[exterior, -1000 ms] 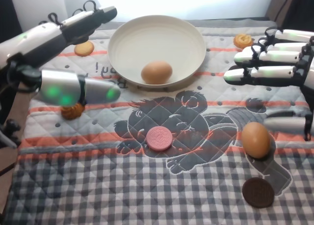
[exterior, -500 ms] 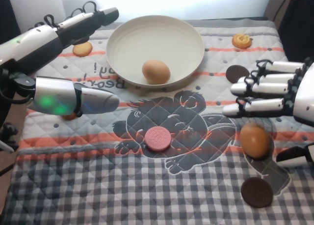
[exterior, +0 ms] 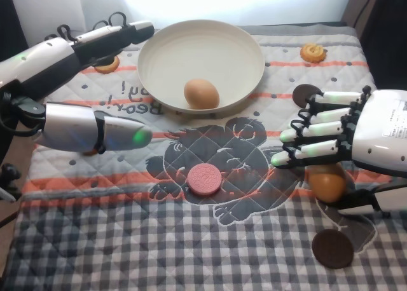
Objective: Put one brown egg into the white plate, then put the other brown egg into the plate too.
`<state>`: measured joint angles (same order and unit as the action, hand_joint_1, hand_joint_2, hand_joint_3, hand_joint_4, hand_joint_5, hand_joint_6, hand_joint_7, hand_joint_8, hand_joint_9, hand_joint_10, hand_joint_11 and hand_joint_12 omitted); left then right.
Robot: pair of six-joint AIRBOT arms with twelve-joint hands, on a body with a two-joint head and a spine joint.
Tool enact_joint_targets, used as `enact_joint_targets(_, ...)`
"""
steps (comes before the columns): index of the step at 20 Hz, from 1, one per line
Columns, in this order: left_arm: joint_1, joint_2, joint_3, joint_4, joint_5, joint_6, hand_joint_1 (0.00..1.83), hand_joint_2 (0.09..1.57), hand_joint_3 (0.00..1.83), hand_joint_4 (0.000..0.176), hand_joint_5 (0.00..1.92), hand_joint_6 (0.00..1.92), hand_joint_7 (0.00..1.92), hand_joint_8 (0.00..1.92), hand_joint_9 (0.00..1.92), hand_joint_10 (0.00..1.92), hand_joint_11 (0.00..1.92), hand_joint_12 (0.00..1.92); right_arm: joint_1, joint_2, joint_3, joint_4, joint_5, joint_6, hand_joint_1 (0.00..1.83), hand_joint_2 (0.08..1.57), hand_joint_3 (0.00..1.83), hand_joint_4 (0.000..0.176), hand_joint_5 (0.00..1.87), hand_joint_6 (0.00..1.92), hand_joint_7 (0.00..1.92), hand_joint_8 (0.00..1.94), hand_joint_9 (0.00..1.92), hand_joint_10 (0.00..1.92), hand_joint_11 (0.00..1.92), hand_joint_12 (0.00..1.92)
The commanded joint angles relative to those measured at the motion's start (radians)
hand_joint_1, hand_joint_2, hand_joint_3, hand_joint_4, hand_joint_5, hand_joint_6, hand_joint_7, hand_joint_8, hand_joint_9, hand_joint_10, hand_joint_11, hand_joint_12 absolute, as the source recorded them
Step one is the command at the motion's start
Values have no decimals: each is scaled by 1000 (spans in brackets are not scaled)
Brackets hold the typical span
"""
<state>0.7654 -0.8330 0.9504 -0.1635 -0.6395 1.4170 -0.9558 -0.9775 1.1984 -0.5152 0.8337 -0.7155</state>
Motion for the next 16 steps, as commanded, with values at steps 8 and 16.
enact_joint_targets(8, -3, 2, 1, 4, -111, -4, 732, 902, 1, 176, 163, 3, 100, 2, 134, 2, 0, 409, 10, -26, 16, 23, 44, -8, 1031, 1050, 2, 67, 657, 2, 392, 1210, 438, 1780, 414, 1795)
enact_joint_targets(16, -3, 2, 1, 2, -115, -4, 727, 913, 6, 176, 161, 0, 104, 0, 148, 1, 0, 461, 19, -41, 29, 43, 47, -8, 1186, 1241, 1, 0, 816, 1041, 664, 1719, 869, 1898, 1042, 1921)
